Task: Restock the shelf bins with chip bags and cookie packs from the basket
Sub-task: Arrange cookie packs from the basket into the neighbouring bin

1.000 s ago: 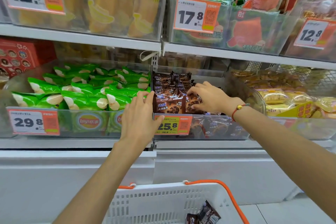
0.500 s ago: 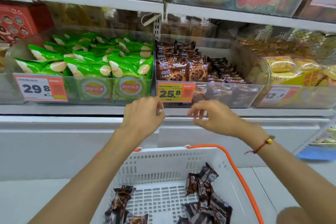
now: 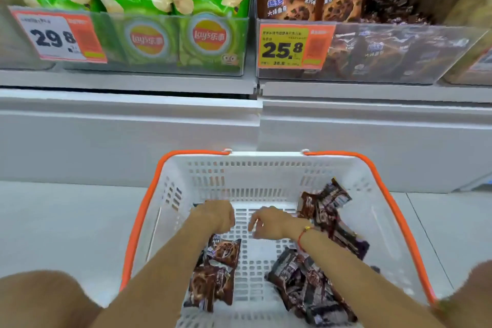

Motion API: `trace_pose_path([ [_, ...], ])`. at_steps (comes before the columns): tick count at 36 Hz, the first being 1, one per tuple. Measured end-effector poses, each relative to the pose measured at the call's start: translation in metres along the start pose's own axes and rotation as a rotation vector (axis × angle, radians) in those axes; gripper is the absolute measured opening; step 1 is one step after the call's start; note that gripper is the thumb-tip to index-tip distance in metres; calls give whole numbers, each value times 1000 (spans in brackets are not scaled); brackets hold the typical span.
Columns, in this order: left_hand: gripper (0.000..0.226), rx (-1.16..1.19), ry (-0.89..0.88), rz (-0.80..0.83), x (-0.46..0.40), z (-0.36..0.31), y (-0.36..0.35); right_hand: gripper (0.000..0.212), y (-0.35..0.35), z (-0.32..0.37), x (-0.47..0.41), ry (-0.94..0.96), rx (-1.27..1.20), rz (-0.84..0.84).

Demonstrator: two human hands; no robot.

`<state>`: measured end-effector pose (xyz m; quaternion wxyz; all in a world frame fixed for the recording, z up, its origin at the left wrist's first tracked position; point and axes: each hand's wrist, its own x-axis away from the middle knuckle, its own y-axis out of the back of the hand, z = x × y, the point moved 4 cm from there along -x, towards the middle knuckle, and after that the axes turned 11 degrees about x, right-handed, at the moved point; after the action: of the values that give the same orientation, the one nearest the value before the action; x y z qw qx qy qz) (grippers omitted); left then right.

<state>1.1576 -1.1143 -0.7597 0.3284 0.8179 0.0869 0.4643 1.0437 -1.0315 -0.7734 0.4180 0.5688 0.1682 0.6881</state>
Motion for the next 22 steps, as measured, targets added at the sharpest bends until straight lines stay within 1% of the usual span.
trace_pose_path([
  [2, 22, -16, 50, 34, -2, 18, -31, 32, -25, 8, -14, 11, 15, 11],
  [4, 24, -11, 95, 15, -5, 33, -56, 41, -49, 15, -23, 9, 15, -12],
  [8, 41, 43, 114, -81, -6, 54, -88, 59, -88, 22, -33, -4, 14, -92],
  [12, 65, 150, 152, -76, -12, 68, -108, 67, -108, 22, -39, -15, 96, -77],
  [15, 65, 318, 216, -135, -15, 74, -112, 57, -112, 20, -43, -32, 138, -132],
  [19, 58, 578, 326, -232, -21, 80, -113, 39, -111, 21, -46, -52, 147, -276],
  [22, 54, 735, 377, -215, -24, 78, -114, 26, -107, 18, -46, -63, 60, -299],
])
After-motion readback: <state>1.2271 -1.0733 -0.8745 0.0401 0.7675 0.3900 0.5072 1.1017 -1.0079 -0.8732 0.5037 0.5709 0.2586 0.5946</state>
